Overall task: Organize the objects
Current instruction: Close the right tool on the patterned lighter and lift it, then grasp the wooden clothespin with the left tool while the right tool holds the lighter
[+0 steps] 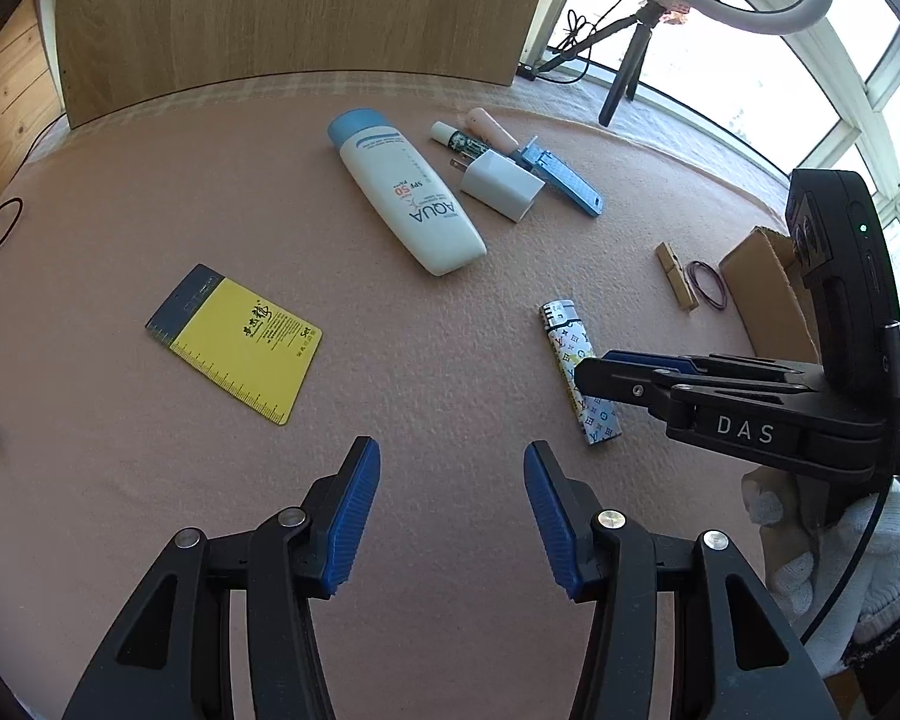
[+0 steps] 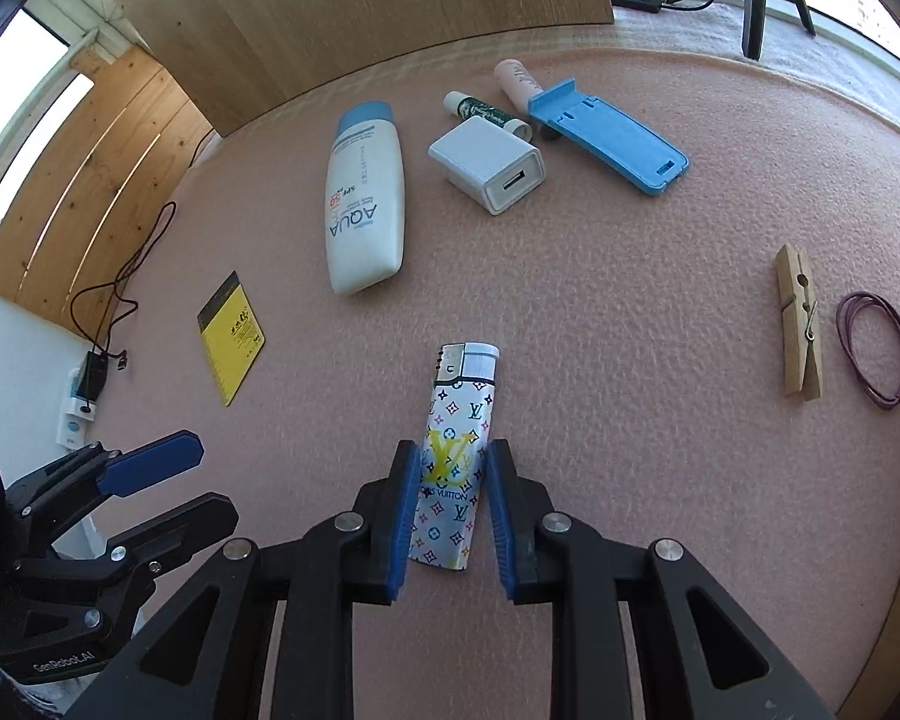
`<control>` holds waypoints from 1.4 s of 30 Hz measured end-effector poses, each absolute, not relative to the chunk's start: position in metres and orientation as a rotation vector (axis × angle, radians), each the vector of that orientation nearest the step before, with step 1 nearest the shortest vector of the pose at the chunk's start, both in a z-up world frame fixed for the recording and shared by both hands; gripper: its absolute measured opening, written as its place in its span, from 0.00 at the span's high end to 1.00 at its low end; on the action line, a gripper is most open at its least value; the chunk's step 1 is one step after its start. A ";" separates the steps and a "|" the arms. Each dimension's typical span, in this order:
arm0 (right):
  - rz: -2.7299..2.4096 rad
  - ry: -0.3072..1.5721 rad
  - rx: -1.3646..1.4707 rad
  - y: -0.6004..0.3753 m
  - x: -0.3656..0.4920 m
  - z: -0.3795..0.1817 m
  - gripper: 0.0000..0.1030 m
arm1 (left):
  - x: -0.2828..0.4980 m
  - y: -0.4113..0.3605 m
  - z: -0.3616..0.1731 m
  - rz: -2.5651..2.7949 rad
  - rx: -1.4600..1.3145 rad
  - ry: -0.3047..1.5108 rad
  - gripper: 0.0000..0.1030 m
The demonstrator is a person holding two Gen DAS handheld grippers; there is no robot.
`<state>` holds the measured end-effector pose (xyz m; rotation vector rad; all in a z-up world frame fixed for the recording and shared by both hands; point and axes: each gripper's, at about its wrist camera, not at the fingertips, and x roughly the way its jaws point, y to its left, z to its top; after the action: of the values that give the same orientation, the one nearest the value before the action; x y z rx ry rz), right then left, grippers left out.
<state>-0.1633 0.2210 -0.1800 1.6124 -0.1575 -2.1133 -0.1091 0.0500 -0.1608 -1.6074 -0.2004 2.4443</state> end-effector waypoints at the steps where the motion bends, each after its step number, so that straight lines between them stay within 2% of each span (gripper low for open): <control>1: -2.125 -0.173 1.614 0.226 -0.163 -0.178 0.79 | -0.110 0.053 -0.161 2.440 -1.607 -0.198 0.48; 10: -2.292 -0.362 1.619 0.302 -0.182 -0.161 0.78 | -0.131 0.089 -0.166 2.388 -1.636 -0.218 0.48; 14: -2.338 -0.397 1.636 0.322 -0.197 -0.161 0.78 | -0.141 0.113 -0.169 2.377 -1.643 -0.151 0.48; 31: -2.362 -0.279 1.717 0.325 -0.233 -0.177 0.78 | -0.168 0.145 -0.193 2.388 -1.735 -0.060 0.50; 37: -2.356 -0.269 1.737 0.325 -0.240 -0.180 0.78 | -0.167 0.143 -0.193 2.417 -1.724 -0.018 0.63; 39: -2.356 -0.240 1.752 0.320 -0.243 -0.183 0.78 | -0.170 0.143 -0.194 2.426 -1.724 -0.008 0.72; 42: -2.359 -0.209 1.749 0.316 -0.243 -0.182 0.81 | -0.169 0.138 -0.194 2.424 -1.719 -0.020 0.76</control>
<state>-0.2429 0.3161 -0.1823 1.7491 -0.2085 -2.3591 -0.1688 0.1381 -0.1938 -1.7195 -0.0203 2.4242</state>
